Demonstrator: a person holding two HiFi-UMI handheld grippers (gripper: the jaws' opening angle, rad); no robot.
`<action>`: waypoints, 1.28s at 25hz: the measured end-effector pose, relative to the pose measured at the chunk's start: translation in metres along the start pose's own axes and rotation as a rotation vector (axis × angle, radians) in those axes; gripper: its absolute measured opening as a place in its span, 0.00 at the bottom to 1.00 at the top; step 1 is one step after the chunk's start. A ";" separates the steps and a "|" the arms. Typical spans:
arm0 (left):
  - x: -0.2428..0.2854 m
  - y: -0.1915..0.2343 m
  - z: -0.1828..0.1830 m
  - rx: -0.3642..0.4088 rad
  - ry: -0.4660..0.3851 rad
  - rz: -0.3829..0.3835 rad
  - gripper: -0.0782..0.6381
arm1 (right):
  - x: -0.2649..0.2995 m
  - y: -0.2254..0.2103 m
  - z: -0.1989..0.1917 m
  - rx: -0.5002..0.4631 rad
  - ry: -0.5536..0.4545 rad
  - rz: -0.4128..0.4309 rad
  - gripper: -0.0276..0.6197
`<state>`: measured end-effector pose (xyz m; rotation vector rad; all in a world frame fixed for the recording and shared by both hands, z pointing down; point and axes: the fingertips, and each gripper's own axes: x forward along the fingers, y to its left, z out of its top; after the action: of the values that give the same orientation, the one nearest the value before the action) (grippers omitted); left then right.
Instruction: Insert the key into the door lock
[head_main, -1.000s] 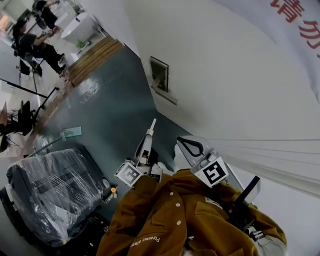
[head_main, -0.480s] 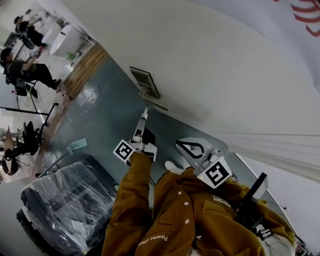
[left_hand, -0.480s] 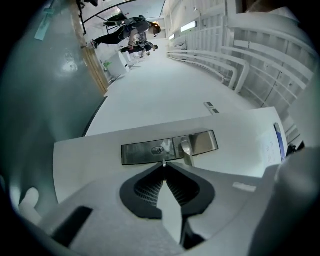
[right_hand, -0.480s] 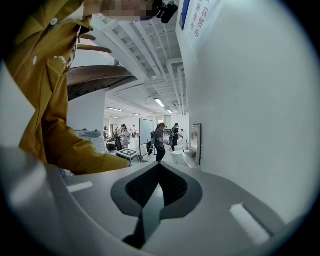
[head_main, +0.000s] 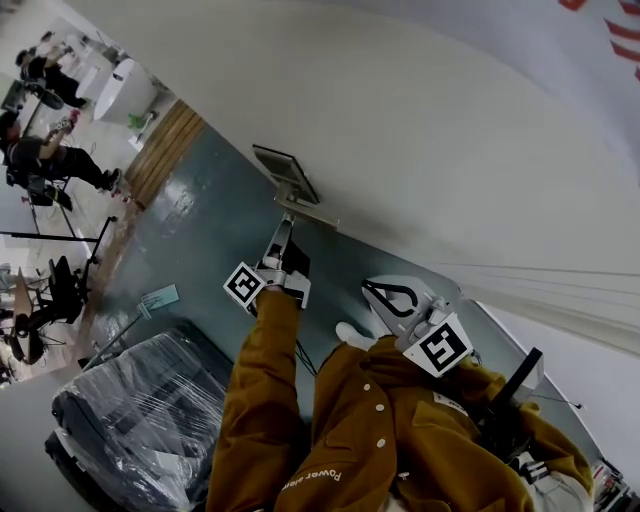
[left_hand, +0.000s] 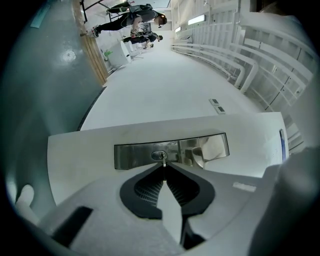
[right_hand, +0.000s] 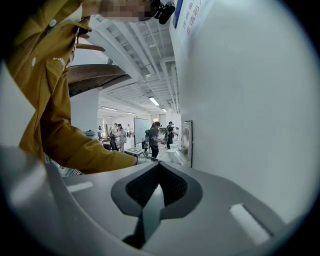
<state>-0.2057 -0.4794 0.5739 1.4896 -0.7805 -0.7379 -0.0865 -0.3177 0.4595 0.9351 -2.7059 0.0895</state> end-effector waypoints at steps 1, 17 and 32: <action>0.001 0.001 0.000 0.001 0.006 0.002 0.14 | 0.000 0.001 0.000 0.001 0.000 -0.004 0.05; 0.018 0.006 0.008 -0.011 0.056 -0.059 0.14 | 0.003 -0.004 0.019 0.102 -0.198 -0.052 0.05; 0.046 0.008 0.009 -0.068 0.102 -0.136 0.15 | 0.009 0.015 0.005 0.119 -0.112 -0.003 0.05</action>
<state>-0.1870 -0.5222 0.5809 1.5173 -0.5761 -0.7755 -0.1040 -0.3119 0.4574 1.0067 -2.8285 0.2059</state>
